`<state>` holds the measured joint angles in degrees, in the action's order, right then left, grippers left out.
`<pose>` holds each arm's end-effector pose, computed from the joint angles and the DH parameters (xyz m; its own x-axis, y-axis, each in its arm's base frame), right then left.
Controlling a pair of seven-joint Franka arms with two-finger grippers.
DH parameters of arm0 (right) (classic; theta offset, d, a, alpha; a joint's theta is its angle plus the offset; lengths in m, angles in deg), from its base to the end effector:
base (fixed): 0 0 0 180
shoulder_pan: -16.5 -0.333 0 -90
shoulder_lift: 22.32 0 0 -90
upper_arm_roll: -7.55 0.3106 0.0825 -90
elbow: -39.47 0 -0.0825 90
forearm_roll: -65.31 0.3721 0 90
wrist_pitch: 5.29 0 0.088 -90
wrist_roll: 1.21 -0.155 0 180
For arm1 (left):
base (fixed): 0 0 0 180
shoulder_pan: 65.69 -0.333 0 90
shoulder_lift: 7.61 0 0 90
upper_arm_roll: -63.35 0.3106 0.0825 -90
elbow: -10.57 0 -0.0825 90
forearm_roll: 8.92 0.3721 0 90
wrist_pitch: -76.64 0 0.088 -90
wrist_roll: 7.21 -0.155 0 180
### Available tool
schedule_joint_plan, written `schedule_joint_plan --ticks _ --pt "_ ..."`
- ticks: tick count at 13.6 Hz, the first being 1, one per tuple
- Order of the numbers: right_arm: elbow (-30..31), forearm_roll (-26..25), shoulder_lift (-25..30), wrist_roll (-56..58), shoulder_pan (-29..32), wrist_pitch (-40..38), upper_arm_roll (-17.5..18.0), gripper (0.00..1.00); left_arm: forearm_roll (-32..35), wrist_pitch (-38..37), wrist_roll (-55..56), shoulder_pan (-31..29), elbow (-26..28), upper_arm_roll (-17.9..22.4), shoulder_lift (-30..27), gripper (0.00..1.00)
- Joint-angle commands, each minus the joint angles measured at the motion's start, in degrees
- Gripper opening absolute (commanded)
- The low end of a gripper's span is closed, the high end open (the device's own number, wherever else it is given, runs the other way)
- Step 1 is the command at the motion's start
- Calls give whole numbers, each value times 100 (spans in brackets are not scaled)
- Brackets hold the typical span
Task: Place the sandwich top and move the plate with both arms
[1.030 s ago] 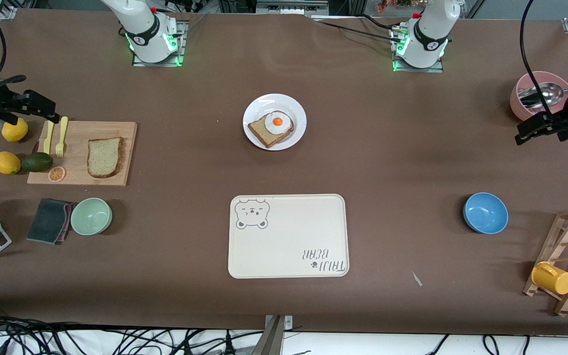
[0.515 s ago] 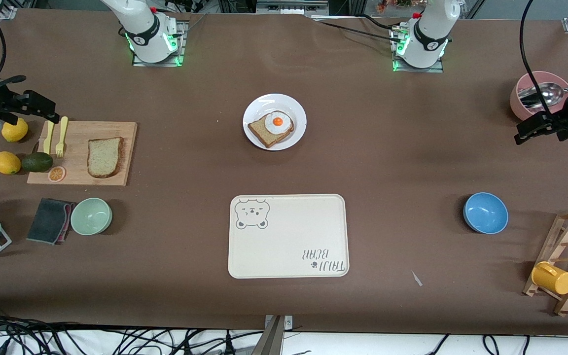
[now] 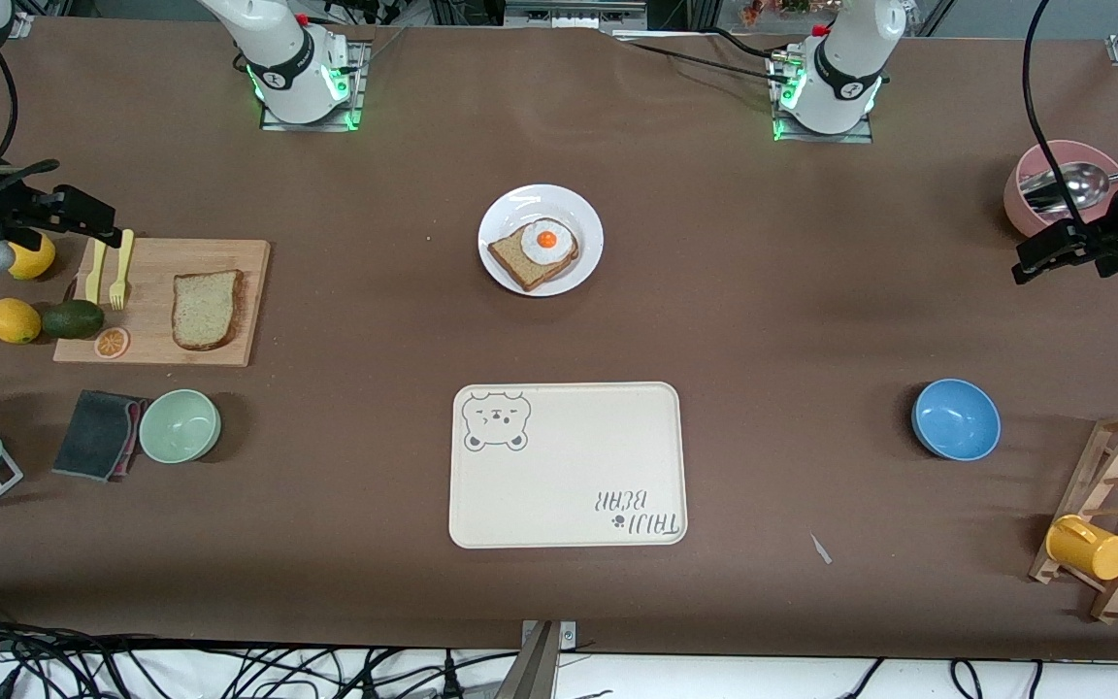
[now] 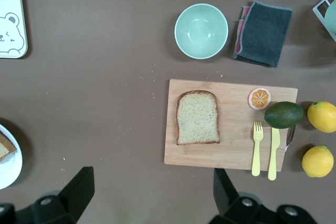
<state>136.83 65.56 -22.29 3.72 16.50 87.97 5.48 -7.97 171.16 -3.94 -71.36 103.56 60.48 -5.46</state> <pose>0.5384 -0.0188 0.5171 0.9963 0.0497 -0.0703 0.0491 -0.9987 -0.0104 0.5576 0.0301 0.5332 0.9945 0.1045 -0.0099 0.1043 -0.9944 -0.0152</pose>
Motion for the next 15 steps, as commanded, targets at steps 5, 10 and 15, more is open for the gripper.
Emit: schedule_joint_plan --ticks 5,10,15 --pt "-104 -8 -38 69 9 -54 23 100 -192 -179 33 13 -124 15 5 100" --pt "-104 1 -99 -1 9 -54 23 100 -192 -179 33 13 -124 15 5 100" --pt "-86 1 -169 78 18 -62 23 100 -192 -188 33 13 -124 6 5 100"
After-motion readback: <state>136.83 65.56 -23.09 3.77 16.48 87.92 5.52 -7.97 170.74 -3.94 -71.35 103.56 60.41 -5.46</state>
